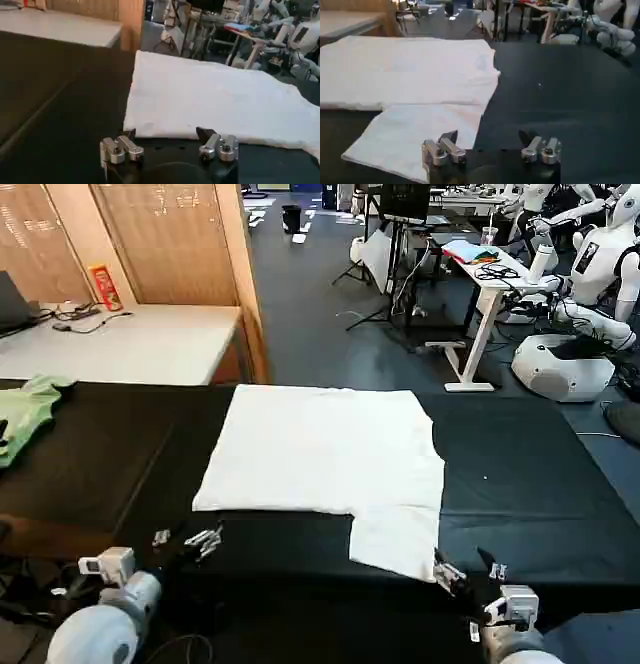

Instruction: Fold and organize the clothes.

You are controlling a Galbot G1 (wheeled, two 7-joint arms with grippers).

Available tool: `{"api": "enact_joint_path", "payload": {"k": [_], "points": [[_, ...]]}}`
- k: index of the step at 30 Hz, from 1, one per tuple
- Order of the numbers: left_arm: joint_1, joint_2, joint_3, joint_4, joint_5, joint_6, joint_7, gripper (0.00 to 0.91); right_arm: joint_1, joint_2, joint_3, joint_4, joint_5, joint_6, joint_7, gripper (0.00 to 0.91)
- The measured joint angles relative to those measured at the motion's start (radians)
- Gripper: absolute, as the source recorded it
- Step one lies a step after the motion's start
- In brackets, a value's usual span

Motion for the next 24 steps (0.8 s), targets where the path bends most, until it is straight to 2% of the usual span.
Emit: {"api": "enact_joint_path", "payload": {"k": [3, 11, 12, 14, 15, 16, 17, 18, 20, 21, 22, 24], "points": [[-0.027, -0.002, 0.003, 0.028, -0.026, -0.029, -0.004, 0.878, 0.023, 0.009, -0.015, -0.032, -0.015, 0.001, -0.001, 0.878], [-0.105, -0.001, 0.024, 0.13, -0.034, -0.04, -0.013, 0.878, 0.077, 0.031, -0.045, -0.102, -0.053, 0.005, -0.005, 0.878], [-0.115, -0.001, 0.027, 0.147, -0.034, -0.042, -0.013, 0.848, 0.082, 0.032, -0.05, -0.106, -0.057, 0.005, -0.005, 0.878], [-0.13, -0.001, 0.03, 0.175, -0.028, -0.048, -0.013, 0.731, 0.088, 0.035, -0.056, -0.113, -0.065, 0.006, -0.005, 0.878], [-0.14, -0.001, 0.033, 0.196, -0.023, -0.051, -0.011, 0.644, 0.09, 0.037, -0.06, -0.116, -0.067, 0.006, -0.005, 0.819], [-0.148, -0.001, 0.034, 0.211, -0.02, -0.053, -0.009, 0.566, 0.09, 0.037, -0.061, -0.117, -0.068, 0.005, -0.005, 0.809], [-0.155, -0.001, 0.035, 0.227, -0.019, -0.054, -0.008, 0.39, 0.09, 0.037, -0.062, -0.118, -0.068, 0.004, -0.006, 0.731], [-0.161, -0.001, 0.036, 0.243, -0.018, -0.054, -0.007, 0.156, 0.09, 0.038, -0.062, -0.118, -0.067, 0.003, -0.006, 0.605], [-0.168, -0.002, 0.037, 0.264, -0.013, -0.059, -0.002, 0.117, 0.09, 0.038, -0.062, -0.117, -0.067, 0.002, -0.006, 0.439], [-0.17, -0.003, 0.038, 0.274, -0.011, -0.062, -0.001, 0.068, 0.088, 0.038, -0.062, -0.116, -0.067, 0.002, -0.006, 0.224], [-0.171, -0.005, 0.037, 0.28, -0.01, -0.064, 0.001, 0.039, 0.086, 0.039, -0.062, -0.114, -0.067, 0.001, -0.006, 0.098], [-0.17, -0.008, 0.037, 0.285, -0.003, -0.066, 0.009, 0.02, 0.081, 0.041, -0.062, -0.111, -0.069, 0.001, -0.003, 0.049]]}}
